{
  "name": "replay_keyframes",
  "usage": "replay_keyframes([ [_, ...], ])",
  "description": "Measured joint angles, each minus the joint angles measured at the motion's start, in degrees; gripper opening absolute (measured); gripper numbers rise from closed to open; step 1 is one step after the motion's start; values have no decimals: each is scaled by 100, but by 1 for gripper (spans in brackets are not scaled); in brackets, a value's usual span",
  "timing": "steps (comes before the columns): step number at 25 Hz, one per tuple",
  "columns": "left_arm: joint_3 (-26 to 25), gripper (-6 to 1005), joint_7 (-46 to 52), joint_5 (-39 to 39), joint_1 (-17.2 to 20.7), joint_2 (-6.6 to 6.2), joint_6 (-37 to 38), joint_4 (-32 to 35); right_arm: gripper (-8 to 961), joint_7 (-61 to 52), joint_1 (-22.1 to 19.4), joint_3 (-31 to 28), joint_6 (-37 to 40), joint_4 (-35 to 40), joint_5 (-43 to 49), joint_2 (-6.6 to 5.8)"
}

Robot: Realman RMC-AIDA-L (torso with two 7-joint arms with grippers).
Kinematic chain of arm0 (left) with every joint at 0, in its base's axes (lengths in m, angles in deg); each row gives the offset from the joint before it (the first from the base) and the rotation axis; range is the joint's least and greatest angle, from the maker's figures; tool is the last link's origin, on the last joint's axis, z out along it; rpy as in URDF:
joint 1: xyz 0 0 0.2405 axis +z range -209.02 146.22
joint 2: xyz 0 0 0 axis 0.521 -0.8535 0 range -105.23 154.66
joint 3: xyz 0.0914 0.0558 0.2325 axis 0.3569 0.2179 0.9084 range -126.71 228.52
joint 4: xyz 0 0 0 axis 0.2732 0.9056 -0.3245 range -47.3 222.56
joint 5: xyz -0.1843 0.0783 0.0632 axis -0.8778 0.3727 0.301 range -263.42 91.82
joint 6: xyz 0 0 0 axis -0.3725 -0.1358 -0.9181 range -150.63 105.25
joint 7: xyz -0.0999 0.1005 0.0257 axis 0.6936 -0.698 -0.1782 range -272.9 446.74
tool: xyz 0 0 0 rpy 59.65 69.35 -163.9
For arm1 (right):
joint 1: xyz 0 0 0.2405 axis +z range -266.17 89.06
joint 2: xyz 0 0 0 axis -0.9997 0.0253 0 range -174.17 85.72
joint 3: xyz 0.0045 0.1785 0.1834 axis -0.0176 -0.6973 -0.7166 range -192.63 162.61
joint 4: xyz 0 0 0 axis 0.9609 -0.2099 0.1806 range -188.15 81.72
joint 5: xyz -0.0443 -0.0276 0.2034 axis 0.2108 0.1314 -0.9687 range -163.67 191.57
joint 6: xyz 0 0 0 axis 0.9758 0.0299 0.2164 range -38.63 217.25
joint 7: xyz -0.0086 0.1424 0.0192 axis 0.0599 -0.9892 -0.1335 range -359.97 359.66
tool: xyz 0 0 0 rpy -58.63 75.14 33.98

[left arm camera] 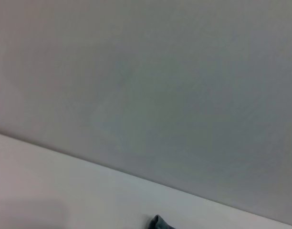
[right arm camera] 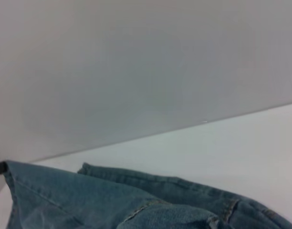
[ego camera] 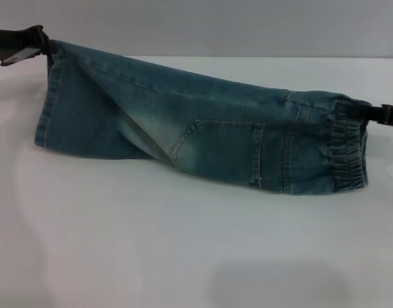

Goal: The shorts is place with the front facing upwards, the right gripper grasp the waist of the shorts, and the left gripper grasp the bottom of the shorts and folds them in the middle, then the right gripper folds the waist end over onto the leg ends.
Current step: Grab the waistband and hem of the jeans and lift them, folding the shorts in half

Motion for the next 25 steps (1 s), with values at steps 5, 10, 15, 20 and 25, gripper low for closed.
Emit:
replay_keyframes([
  [5, 219, 20, -36, 0, -35, 45, -149, 34, 8, 49, -151, -9, 25, 3, -169, 36],
  [10, 368, 21, -207, 0, -89, 130, -240, 124, 8, 98, -246, -20, 32, 77, -188, 111],
  [15, 401, 21, -341, -1, -155, 203, -373, 171, 8, 224, -338, -51, 22, 89, -247, 134],
  [20, 405, 21, -448, -1, -232, 234, -449, 171, 8, 288, -431, -75, -4, 197, -256, 143],
  [25, 445, 21, -487, -1, -276, 247, -507, 156, 9, 336, -493, -90, -10, 244, -279, 140],
])
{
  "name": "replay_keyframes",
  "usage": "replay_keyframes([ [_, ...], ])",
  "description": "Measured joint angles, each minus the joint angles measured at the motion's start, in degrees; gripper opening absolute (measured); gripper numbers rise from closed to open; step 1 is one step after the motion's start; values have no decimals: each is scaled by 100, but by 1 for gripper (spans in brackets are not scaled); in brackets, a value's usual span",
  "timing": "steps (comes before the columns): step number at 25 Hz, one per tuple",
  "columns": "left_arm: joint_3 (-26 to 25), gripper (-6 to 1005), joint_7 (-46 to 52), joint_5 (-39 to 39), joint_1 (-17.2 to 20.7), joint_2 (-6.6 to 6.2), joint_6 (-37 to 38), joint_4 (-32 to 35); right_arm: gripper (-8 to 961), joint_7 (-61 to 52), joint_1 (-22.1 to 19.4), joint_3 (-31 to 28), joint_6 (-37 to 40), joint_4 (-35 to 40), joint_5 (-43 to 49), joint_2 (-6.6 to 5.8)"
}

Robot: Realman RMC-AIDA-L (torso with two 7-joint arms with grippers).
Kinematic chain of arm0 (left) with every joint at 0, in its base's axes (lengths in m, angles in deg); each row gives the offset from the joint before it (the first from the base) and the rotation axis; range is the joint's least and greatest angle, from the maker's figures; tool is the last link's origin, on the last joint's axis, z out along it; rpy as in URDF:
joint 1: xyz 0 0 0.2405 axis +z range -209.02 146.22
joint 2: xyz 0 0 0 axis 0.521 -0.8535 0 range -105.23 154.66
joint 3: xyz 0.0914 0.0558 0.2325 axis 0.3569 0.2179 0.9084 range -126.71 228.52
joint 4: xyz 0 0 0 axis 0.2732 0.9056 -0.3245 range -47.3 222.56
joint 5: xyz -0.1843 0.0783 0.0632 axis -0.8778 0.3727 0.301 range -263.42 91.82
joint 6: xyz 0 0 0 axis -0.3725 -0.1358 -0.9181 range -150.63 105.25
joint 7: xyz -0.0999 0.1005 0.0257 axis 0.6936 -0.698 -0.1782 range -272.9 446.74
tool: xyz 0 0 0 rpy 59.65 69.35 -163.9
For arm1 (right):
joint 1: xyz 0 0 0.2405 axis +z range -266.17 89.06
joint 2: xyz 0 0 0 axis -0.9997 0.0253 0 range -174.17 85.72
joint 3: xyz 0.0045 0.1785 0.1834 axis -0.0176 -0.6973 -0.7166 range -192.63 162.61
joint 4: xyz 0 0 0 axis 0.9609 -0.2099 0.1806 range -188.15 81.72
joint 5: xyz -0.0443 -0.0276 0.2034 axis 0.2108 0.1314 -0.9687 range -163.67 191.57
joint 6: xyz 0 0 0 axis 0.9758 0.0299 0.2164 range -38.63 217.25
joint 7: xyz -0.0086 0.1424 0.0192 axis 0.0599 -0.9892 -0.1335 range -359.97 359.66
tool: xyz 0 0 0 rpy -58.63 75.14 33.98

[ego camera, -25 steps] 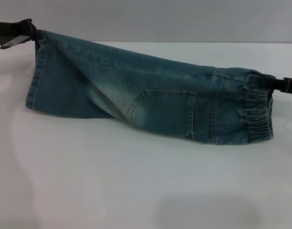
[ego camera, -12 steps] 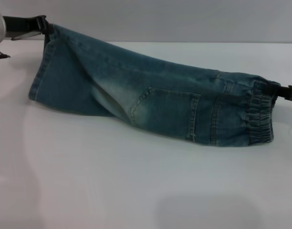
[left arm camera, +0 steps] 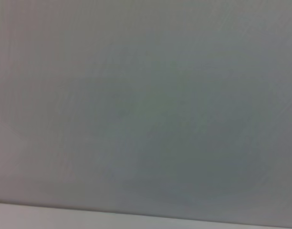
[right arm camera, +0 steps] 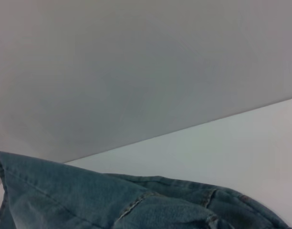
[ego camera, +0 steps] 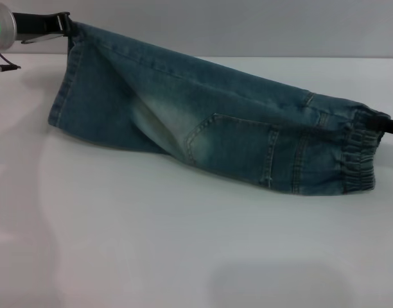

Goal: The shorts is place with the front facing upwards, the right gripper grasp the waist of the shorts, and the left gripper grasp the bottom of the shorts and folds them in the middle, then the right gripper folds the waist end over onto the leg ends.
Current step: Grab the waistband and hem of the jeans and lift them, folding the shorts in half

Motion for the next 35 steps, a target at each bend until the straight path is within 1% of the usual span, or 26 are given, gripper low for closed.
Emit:
replay_keyframes([
  [10, 27, 21, -4, 0, -23, 42, -58, -4, 9, 69, -28, -6, -13, 58, -53, -22],
  [13, 33, 41, -57, 0, -52, 70, -67, 2, 13, 76, 0, -6, -13, 58, -53, -28],
  [18, 66, 74, -156, 0, -144, 77, -47, -23, 23, 88, 53, 39, -9, 57, -53, -31],
  [23, 102, 107, -247, 0, -157, 145, -181, 33, 34, 137, 87, 42, 23, 47, -53, -32],
  [27, 102, 134, -339, 0, -161, 238, -395, 51, 42, 162, 116, 48, 28, 21, -53, -4],
  [35, 102, 352, -433, -4, -166, 330, -572, 109, 58, 210, 126, 25, 47, 4, -53, 41],
])
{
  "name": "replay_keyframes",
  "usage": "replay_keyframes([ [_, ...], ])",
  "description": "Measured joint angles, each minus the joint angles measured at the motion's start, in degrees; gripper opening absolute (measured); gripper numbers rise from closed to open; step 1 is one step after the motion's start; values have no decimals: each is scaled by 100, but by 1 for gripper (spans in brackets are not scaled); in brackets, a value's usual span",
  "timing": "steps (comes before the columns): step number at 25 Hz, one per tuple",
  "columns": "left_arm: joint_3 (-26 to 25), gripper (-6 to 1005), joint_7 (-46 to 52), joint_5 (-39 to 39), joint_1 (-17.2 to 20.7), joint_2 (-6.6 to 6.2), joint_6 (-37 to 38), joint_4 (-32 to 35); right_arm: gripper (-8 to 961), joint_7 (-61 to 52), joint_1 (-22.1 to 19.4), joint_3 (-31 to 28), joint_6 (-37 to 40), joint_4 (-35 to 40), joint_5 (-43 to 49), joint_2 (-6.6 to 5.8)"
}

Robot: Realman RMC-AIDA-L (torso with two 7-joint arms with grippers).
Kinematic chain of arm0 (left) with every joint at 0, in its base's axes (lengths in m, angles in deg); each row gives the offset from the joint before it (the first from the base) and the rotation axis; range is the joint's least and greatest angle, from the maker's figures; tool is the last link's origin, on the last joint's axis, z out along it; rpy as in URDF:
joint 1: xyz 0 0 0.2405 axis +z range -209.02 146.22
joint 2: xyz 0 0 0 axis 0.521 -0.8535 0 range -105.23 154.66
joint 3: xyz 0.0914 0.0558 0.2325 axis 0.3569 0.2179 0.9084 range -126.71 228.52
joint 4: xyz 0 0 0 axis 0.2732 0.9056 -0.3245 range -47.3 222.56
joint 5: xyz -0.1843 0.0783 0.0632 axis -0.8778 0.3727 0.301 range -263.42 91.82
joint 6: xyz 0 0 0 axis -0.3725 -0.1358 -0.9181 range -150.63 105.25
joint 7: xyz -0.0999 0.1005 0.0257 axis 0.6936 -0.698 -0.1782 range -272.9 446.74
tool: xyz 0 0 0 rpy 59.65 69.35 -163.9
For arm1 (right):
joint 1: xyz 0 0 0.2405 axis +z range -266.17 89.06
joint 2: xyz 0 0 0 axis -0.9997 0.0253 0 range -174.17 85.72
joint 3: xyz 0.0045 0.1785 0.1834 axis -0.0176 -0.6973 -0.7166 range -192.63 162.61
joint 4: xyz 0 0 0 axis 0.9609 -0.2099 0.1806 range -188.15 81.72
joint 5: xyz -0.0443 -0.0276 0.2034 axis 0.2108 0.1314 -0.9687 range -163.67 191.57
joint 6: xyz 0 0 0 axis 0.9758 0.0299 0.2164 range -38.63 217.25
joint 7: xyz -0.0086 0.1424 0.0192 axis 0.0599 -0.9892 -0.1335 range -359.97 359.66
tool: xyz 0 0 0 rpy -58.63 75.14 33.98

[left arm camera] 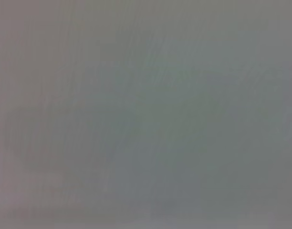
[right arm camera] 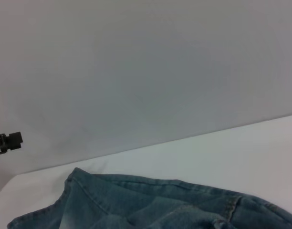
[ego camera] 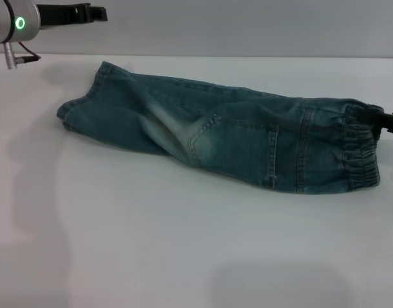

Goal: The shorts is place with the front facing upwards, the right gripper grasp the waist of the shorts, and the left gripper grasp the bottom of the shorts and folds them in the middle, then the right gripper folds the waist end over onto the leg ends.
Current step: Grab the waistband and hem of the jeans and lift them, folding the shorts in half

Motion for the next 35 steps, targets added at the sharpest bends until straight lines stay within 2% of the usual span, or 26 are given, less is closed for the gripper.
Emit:
replay_keyframes([
  [5, 0, 587, -10, 0, 29, 47, -30, 55, 68, 4, -23, -7, 195, 137, -217, -21],
  [11, 0, 810, -24, 4, 44, 72, -74, 64, 81, -45, -30, -21, 498, 509, -521, -45],
  [16, 0, 833, -81, -26, 64, 89, -86, 64, 91, -67, -43, 20, 349, 618, -567, -44],
  [24, 0, 833, -91, -34, 95, 125, -137, 69, 107, -46, -88, 338, -596, 441, -527, 24],
  [29, 0, 833, -91, -38, 94, 154, -180, 72, 118, -171, -23, 511, -1450, 381, -518, 103],
  [35, 0, 833, -91, -41, 107, 187, -190, 81, 130, -162, 121, 685, -1910, 183, -471, 103],
])
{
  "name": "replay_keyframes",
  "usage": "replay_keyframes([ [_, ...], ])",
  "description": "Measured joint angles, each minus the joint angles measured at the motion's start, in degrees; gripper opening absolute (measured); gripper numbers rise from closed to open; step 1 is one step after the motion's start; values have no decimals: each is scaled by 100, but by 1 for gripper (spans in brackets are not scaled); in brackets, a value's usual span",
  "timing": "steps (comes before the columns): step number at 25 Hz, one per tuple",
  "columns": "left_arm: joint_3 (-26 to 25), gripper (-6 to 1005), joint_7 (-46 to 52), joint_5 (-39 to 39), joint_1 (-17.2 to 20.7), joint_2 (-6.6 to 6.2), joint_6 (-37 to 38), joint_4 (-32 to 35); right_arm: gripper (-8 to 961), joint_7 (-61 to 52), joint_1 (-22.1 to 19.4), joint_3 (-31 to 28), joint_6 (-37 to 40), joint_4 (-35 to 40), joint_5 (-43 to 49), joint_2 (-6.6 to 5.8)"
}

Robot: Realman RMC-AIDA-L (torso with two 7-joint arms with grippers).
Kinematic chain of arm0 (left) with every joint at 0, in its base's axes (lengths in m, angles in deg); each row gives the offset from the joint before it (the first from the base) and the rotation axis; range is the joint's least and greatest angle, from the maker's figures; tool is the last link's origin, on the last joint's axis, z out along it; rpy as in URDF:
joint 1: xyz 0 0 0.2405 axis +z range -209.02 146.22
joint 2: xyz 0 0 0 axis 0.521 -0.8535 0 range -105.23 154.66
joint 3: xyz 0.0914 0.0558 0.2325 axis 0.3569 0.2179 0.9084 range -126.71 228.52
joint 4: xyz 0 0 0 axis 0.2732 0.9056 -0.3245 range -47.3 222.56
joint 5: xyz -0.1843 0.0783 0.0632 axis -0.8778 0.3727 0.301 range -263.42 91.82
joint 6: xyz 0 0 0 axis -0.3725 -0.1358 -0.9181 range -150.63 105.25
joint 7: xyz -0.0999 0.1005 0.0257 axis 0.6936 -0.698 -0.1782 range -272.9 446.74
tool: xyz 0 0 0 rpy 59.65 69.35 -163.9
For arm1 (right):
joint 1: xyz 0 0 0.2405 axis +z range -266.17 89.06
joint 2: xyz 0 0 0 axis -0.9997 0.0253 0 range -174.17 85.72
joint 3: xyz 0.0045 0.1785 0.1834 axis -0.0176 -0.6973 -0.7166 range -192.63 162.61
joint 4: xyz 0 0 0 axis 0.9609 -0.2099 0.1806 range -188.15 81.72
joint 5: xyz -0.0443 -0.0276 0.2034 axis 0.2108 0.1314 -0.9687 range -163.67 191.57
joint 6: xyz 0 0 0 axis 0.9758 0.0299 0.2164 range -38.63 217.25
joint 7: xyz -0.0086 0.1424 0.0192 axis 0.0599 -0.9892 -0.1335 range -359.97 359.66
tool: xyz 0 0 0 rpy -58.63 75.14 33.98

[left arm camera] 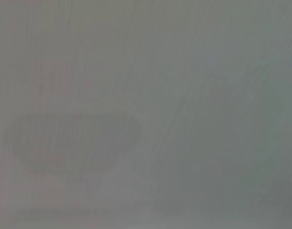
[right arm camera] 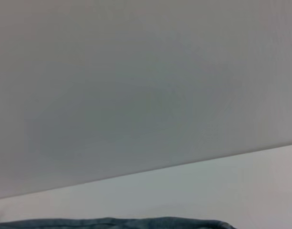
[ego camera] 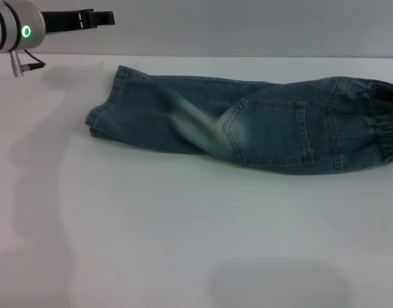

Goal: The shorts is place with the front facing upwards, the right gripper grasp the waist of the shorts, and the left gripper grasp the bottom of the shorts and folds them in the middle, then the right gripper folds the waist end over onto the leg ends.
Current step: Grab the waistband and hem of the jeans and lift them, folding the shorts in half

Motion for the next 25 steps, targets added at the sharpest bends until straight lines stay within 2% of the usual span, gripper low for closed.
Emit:
replay_keyframes([
  [1, -5, 833, 0, 0, 3, 3, 1, 0, 132, 1, 13, 41, -59, -10, 11, 0],
  [4, -10, 833, 0, 0, 6, 7, 7, 0, 351, -22, 35, 206, -254, -31, 25, 1],
  [10, -5, 833, 0, 1, 6, 15, 2, 0, 582, -77, 52, 345, -475, -47, 90, -1],
  [19, -24, 833, 0, 1, 4, 28, 3, 4, 602, -616, 114, 348, -478, -53, 866, -84],
  [25, -10, 833, 0, 0, 4, 40, 5, 9, 604, -671, 79, 338, -285, 65, 929, -90],
])
